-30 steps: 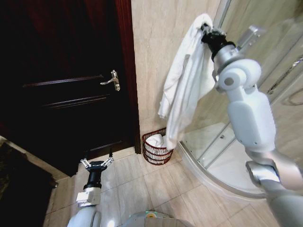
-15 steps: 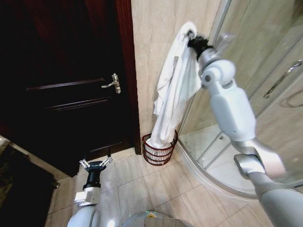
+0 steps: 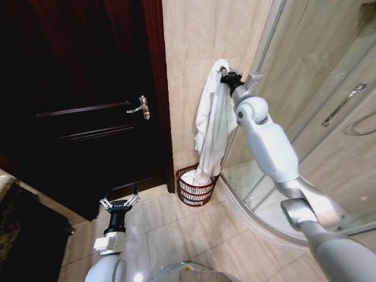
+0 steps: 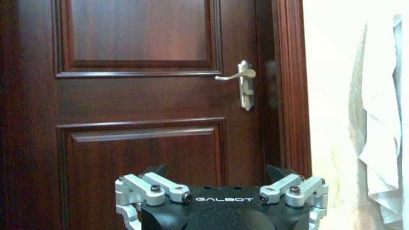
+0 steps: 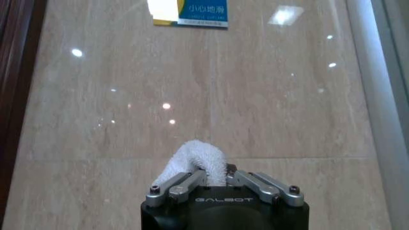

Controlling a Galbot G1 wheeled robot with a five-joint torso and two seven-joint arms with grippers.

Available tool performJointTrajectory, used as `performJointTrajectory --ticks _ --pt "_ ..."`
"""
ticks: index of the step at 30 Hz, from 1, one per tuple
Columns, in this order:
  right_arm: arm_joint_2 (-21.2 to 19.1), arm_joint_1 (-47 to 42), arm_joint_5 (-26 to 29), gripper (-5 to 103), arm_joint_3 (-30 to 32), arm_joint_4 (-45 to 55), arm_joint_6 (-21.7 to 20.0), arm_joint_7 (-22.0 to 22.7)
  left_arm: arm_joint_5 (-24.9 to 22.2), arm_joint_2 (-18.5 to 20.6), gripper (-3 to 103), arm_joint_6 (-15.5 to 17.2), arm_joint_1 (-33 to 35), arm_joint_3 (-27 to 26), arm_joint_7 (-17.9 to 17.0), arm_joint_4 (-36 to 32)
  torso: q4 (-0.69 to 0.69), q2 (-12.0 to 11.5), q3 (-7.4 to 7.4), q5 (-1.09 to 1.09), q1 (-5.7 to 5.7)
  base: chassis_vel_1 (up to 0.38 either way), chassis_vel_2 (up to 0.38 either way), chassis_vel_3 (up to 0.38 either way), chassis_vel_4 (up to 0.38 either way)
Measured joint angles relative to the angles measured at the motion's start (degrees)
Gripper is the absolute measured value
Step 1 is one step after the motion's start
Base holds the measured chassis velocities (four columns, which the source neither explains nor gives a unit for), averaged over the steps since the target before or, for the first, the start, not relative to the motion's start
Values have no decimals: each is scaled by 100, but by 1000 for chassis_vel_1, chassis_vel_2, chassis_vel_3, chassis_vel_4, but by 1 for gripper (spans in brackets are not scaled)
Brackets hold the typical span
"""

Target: Discard the used towel into the hamper.

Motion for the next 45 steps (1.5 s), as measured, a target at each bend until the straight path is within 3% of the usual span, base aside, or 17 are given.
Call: performJointTrajectory --ticks 5,16,23,32,38,45 --pt "16 30 -76 6 74 -158 62 -30 71 0 100 -101 5 9 -18 27 1 -12 -7 -1 -7 0 0 0 0" --pt "18 -869 -678 6 300 -646 466 -435 178 0 100 -265 73 59 43 90 0 -394 -215 3 -174 0 0 0 0" --pt "110 -771 -975 6 338 -1067 678 -491 135 0 100 -371 171 -17 28 54 1 -590 -326 3 -258 0 0 0 0" --pt "278 -875 -834 6 86 -739 646 -378 95 0 100 -467 230 -37 5 62 1 -839 -464 2 -372 0 0 0 0" --pt "825 -959 -510 6 167 -754 665 -321 111 0 100 -503 303 -39 2 37 5 -1032 -572 0 -456 0 0 0 0" --pt "595 -1057 -867 6 419 -1098 766 -488 120 0 100 -503 288 -43 1 25 1 -1199 -670 2 -526 0 0 0 0"
